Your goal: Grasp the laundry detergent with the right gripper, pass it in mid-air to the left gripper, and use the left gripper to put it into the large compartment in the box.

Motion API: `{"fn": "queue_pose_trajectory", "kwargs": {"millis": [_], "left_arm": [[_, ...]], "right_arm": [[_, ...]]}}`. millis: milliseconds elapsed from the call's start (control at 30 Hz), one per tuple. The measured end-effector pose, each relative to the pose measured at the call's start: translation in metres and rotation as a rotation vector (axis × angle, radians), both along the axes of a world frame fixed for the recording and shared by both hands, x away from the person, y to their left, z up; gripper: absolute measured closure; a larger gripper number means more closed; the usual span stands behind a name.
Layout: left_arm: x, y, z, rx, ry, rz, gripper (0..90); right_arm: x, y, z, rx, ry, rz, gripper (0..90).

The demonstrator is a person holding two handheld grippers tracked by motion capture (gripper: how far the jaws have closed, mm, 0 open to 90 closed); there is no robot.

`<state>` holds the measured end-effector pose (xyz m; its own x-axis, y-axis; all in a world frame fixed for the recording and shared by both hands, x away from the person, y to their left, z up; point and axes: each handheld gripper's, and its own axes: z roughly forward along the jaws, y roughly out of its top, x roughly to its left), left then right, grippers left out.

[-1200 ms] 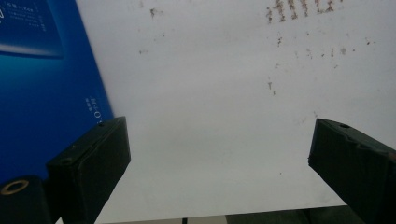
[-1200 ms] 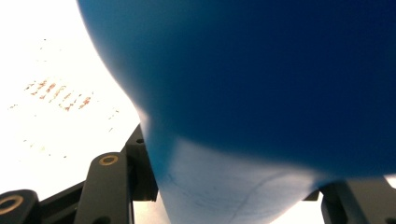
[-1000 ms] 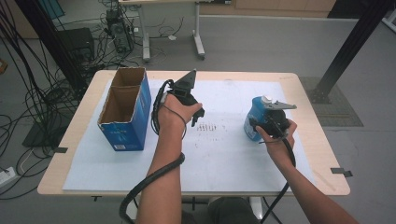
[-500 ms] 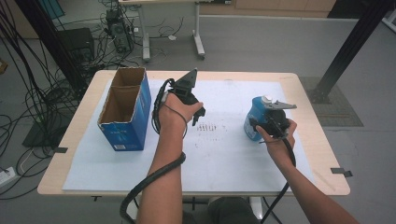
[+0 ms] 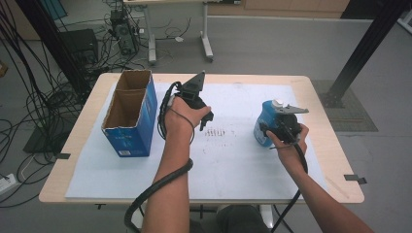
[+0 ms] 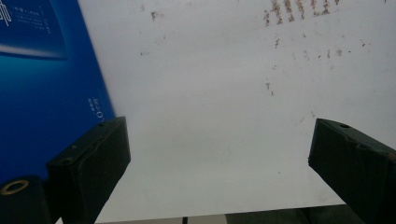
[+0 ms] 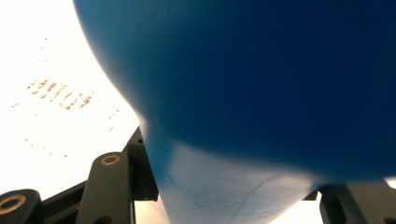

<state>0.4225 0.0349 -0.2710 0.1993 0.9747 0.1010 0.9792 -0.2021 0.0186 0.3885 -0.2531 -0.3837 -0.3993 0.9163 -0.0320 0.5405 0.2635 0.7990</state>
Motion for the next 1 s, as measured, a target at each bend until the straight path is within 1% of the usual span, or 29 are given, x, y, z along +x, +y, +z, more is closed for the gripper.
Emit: {"fn": "queue_pose_trajectory", "kwargs": {"millis": [233,433,733,1000], "left_arm": [[-0.0002,-0.0002,-0.0006,0.000,-0.002,0.004,6.0],[-0.0004,0.0003,-0.0004,0.003,0.005,0.001,6.0],[-0.0006,-0.0016,0.0007,0.004,-0.003,0.003,6.0],[-0.0007,-0.0014,0.0010,0.006,0.001,-0.002,6.0]], "right_arm": [[-0.0001,-0.0002,-0.0001,0.003,0.000,0.002,41.9],[0.0001,-0.0005,-0.0002,0.001,-0.003,0.004,41.9],[-0.0003,-0.0008,-0.0007,0.003,-0.006,0.007,41.9],[-0.0005,-0.0011,-0.0010,0.004,-0.007,0.008,41.9]]}}
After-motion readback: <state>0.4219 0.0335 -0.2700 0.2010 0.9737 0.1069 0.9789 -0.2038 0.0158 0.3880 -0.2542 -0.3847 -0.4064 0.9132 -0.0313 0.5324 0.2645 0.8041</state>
